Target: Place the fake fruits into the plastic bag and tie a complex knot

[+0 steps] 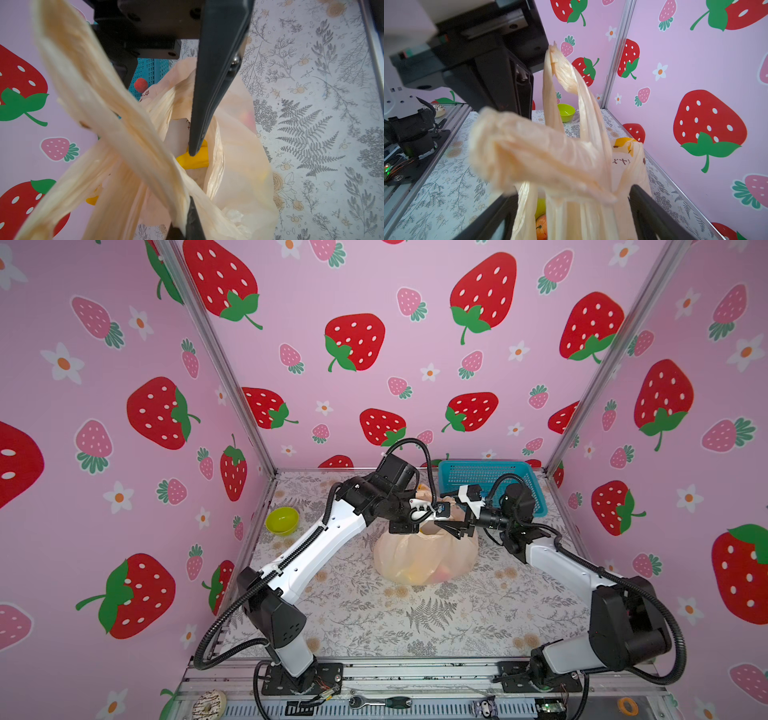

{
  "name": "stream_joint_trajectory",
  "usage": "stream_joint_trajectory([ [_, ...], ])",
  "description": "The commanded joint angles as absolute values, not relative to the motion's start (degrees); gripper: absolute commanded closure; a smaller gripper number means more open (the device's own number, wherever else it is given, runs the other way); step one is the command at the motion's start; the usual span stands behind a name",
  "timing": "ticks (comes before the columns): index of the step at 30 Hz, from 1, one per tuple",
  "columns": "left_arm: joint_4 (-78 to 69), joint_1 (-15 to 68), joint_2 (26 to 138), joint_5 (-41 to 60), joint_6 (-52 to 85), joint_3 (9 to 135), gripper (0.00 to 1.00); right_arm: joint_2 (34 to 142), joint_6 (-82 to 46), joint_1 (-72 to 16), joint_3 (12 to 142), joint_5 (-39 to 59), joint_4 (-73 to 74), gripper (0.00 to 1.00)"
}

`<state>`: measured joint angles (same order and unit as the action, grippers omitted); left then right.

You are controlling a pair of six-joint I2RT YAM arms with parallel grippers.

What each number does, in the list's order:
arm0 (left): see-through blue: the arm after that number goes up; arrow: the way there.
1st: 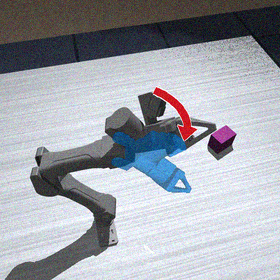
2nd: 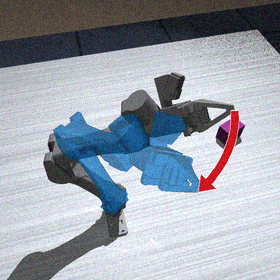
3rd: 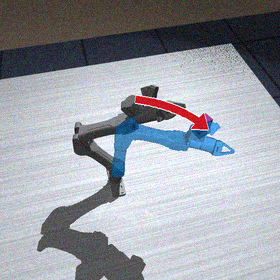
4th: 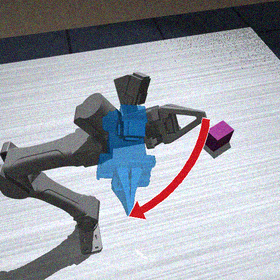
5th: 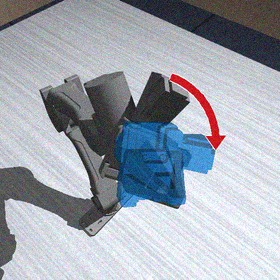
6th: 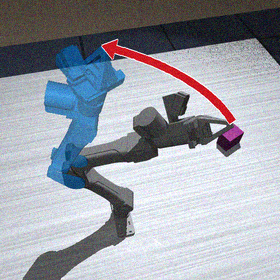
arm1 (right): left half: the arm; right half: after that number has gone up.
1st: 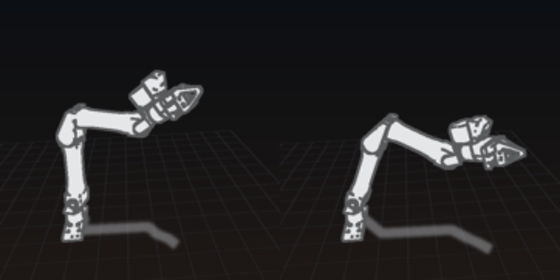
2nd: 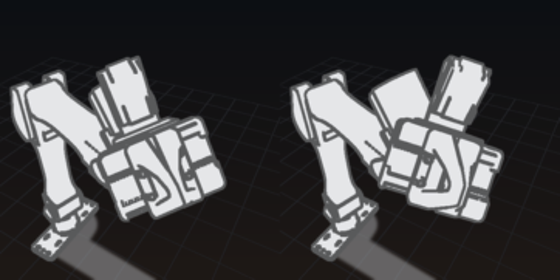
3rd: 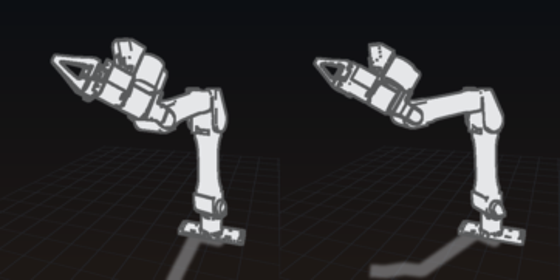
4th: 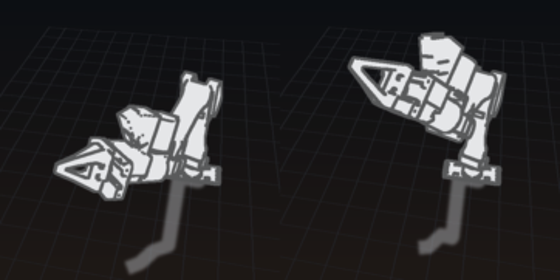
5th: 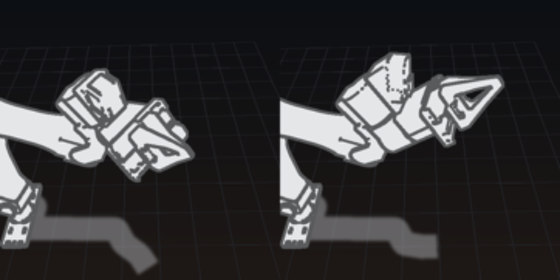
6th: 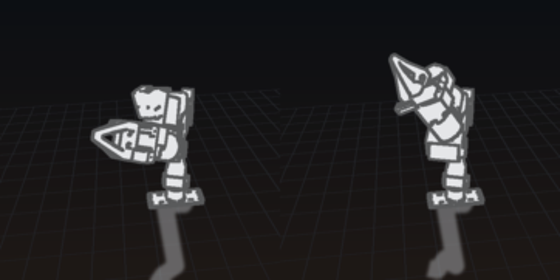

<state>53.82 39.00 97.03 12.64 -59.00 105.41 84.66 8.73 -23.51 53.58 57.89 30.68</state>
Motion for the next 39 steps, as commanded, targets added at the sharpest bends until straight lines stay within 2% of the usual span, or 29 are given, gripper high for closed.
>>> stream_joint_trajectory([
  [1, 54.4, 38.8, 97.2, 14.1, -61.3, 104.8, 1.0, 86.3, 9.3, -24.0, 56.1, 62.0, 32.8, 0.14],
  [16, 53.0, 38.1, 98.2, 12.6, -62.6, 102.1, 1.0, 90.6, 8.4, -25.7, 58.7, 65.1, 33.8, 0.15],
  [22, 52.4, 37.7, 98.4, 12.4, -62.8, 101.5, 1.0, 91.7, 7.9, -26.1, 60.0, 66.7, 33.8, 0.21],
  [28, 52.3, 37.6, 98.6, 11.3, -63.3, 100.8, 1.0, 92.3, 7.5, -26.3, 60.4, 67.3, 33.8, 0.32],
  [39, 51.5, 37.6, 97.7, 11.9, -62.2, 100.5, 1.0, 93.1, 7.8, -26.3, 60.6, 66.1, 33.2, 0.7],
])
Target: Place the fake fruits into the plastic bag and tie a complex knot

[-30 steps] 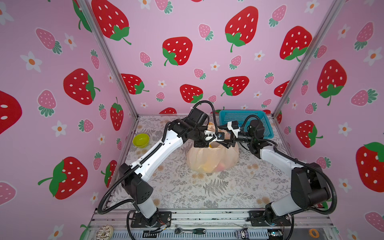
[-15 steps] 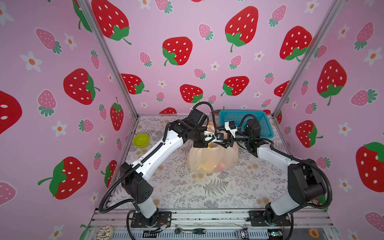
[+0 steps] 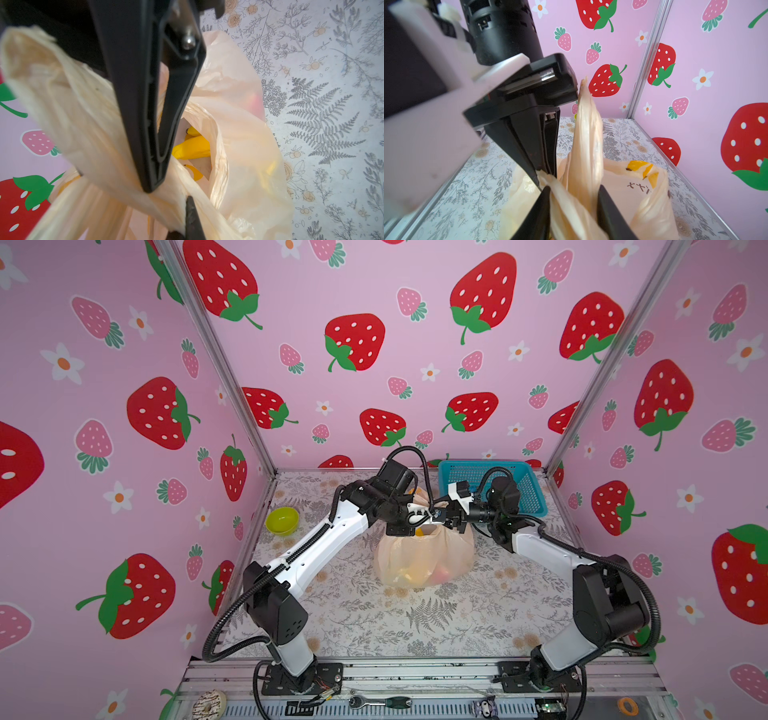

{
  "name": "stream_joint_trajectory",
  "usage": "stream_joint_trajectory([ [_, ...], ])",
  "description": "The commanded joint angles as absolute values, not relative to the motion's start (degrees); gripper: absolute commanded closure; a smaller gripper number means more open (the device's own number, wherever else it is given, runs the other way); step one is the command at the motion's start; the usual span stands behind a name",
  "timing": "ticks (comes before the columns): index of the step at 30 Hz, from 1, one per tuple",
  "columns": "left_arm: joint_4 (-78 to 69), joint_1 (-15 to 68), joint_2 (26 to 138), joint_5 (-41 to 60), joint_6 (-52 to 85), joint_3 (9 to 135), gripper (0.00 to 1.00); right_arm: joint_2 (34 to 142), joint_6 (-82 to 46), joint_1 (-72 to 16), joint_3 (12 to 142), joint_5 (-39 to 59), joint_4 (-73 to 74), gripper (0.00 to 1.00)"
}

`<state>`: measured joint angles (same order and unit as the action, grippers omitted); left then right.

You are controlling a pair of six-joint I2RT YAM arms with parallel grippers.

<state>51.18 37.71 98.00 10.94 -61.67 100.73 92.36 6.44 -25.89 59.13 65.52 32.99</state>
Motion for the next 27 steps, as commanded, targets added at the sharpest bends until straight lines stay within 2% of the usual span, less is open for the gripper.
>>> stream_joint_trajectory([
  [1, 51.4, 37.5, 97.6, 12.0, -62.0, 100.5, 1.0, 93.1, 7.9, -26.3, 60.5, 65.7, 33.1, 0.76],
  [4, 51.3, 37.4, 97.1, 12.3, -60.8, 100.4, 0.96, 92.6, 8.1, -26.1, 60.2, 64.7, 33.1, 0.95],
  [6, 51.2, 36.8, 96.4, 13.3, -59.3, 100.4, 0.85, 91.8, 8.5, -26.1, 59.6, 63.8, 33.1, 1.0],
  [14, 52.8, 31.2, 91.5, 25.2, -51.4, 101.1, 0.59, 87.7, 7.4, -25.4, 56.0, 60.9, 34.8, 1.0],
  [19, 47.1, 26.9, 90.1, 29.8, -45.1, 99.4, 0.43, 85.1, 4.7, -25.3, 51.8, 59.9, 39.7, 1.0],
  [27, 48.8, 26.8, 96.0, 32.8, -42.7, 106.2, 0.4, 83.0, 4.2, -25.3, 49.8, 58.3, 40.2, 1.0],
])
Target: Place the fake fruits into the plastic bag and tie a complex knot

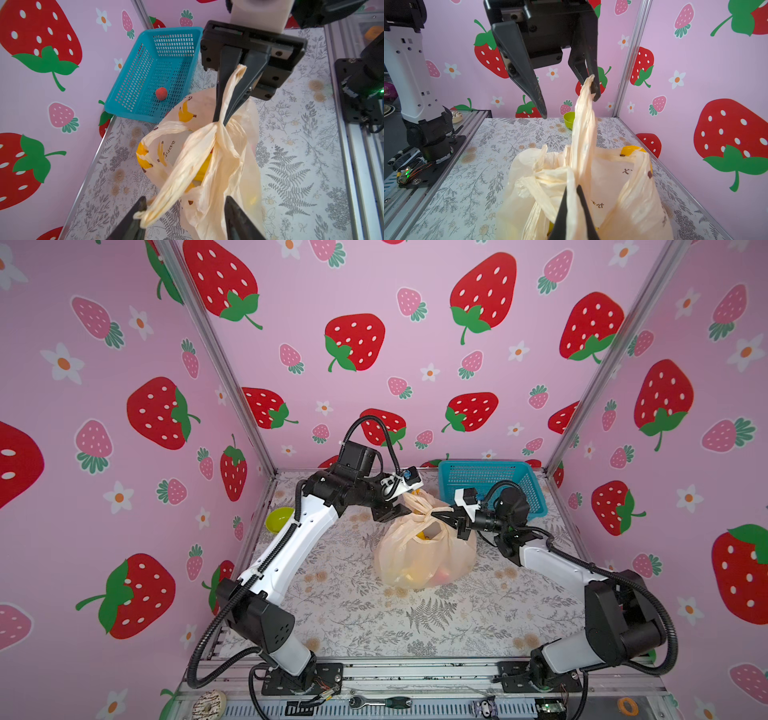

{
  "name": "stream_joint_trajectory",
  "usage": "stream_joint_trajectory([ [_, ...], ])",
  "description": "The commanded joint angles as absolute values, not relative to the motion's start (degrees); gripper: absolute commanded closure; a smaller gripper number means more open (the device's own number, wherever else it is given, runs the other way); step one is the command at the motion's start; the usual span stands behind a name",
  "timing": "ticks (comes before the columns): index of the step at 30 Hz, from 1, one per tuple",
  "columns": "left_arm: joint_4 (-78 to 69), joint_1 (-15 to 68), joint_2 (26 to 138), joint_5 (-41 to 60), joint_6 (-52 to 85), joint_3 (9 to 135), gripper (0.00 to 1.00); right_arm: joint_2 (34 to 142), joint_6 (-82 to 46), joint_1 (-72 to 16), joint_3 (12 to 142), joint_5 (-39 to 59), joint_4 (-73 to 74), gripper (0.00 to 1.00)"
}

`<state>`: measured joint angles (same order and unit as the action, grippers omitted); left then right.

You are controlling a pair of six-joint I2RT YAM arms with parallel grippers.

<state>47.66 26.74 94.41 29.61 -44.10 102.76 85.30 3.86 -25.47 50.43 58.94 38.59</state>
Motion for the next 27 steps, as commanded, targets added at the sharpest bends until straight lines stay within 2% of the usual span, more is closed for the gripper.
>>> stream_joint_trajectory([
  [1, 48.9, 26.9, 96.3, 32.9, -42.8, 106.5, 0.4, 82.7, 4.4, -25.2, 49.7, 58.0, 40.1, 1.0],
  [4, 48.6, 27.0, 96.7, 35.9, -41.7, 107.1, 0.47, 82.4, 4.6, -25.2, 49.6, 57.3, 39.9, 1.0],
  [12, 48.8, 29.5, 98.4, 37.8, -39.6, 110.3, 1.0, 82.2, 6.7, -25.2, 50.5, 54.4, 36.9, 0.97],
  [18, 49.1, 30.1, 99.0, 36.7, -39.2, 110.7, 1.0, 81.8, 8.8, -25.3, 50.6, 52.7, 34.9, 0.9],
  [27, 48.8, 30.3, 99.3, 36.2, -39.3, 110.9, 1.0, 82.2, 11.0, -25.2, 51.3, 52.3, 32.4, 0.7],
])
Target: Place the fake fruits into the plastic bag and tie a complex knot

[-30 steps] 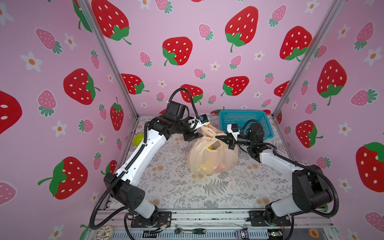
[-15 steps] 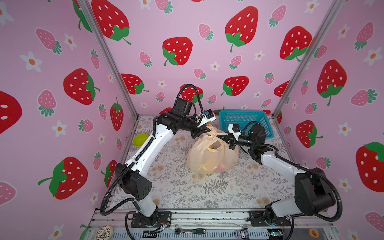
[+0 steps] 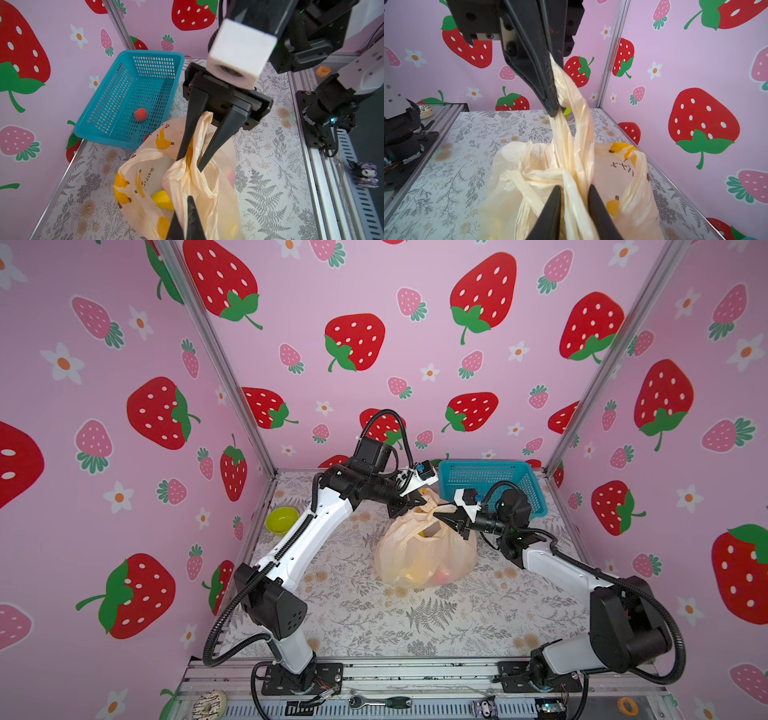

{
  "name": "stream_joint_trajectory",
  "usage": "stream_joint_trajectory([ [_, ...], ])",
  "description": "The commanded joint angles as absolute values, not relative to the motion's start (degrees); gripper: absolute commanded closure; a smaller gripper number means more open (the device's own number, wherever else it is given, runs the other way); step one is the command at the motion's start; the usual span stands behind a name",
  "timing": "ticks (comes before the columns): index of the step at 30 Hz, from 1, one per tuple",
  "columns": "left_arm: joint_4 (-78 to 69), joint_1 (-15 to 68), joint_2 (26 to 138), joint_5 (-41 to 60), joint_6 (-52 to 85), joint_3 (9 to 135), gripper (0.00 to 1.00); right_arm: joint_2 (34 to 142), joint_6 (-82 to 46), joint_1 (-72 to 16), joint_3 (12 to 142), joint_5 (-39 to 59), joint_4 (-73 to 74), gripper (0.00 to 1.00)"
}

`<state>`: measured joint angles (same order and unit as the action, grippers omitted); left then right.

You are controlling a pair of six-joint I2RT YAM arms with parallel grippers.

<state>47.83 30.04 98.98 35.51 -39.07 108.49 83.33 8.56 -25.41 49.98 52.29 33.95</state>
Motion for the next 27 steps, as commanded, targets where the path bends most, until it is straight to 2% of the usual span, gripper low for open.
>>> stream_joint_trajectory([
  [1, 48.9, 30.5, 99.3, 36.2, -39.3, 111.0, 1.0, 82.4, 11.4, -25.2, 51.5, 52.0, 32.0, 0.67],
  [6, 48.8, 30.6, 99.4, 36.4, -39.3, 111.1, 1.0, 83.1, 12.9, -25.2, 52.6, 50.8, 30.2, 0.57],
  [18, 48.7, 31.5, 100.0, 36.4, -39.1, 111.5, 1.0, 86.8, 13.4, -25.3, 56.1, 52.4, 28.4, 0.57],
  [22, 48.7, 31.7, 100.2, 36.5, -38.9, 111.8, 1.0, 87.4, 13.5, -25.3, 56.2, 52.2, 28.3, 0.63],
  [27, 48.6, 31.7, 100.2, 35.7, -39.0, 111.8, 1.0, 87.4, 13.1, -25.3, 56.4, 52.4, 28.2, 0.81],
])
